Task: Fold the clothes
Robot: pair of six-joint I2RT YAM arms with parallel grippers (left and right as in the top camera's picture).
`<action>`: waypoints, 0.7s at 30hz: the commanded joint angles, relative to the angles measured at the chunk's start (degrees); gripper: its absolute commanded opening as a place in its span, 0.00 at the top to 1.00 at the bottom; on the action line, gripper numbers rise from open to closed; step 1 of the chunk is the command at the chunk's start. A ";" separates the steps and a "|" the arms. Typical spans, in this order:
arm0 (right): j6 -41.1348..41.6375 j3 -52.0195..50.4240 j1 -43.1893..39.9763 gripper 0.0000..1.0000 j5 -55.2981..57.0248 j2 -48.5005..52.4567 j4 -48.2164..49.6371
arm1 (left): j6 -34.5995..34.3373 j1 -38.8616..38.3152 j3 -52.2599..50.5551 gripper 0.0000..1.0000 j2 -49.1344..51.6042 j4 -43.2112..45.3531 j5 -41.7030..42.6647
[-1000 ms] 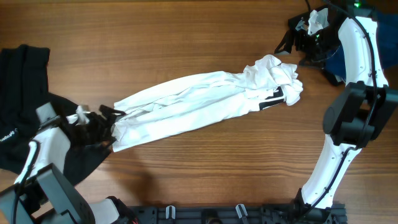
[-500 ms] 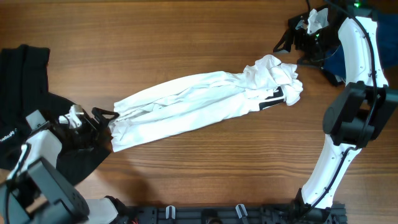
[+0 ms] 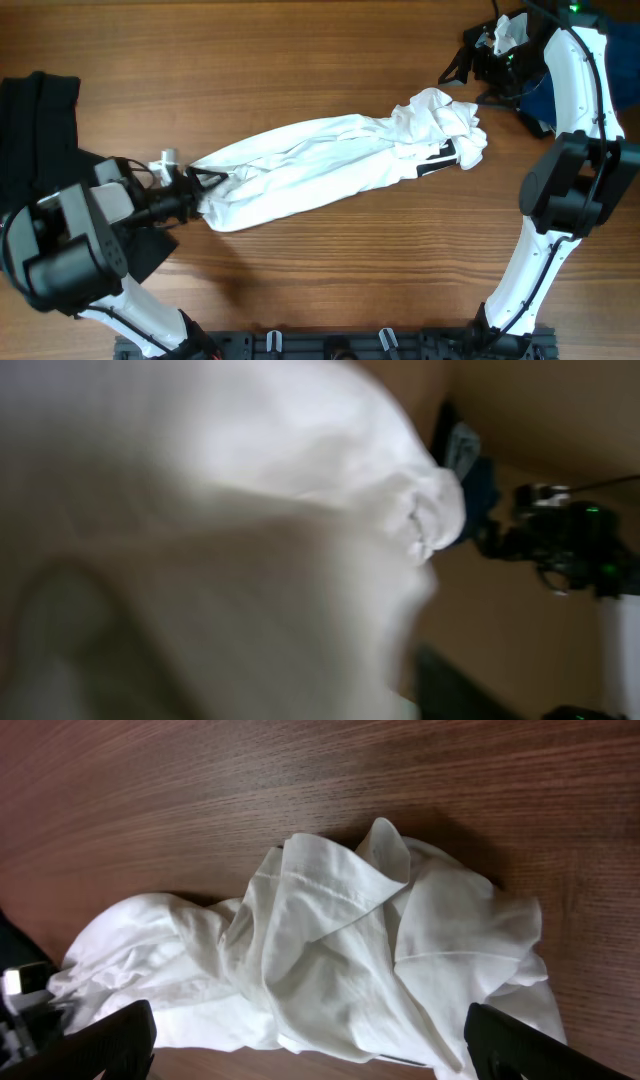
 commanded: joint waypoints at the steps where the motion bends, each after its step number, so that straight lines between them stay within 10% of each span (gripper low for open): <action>1: -0.52 1.22 0.09 0.00 -1.55 -1.40 -0.17 | -0.85 -1.51 -1.42 0.96 1.95 -0.04 -5.57; 21: 0.35 1.22 1.68 0.00 -1.53 -1.40 -0.68 | -9.38 6.01 -1.36 0.96 -20.96 -2.51 -7.48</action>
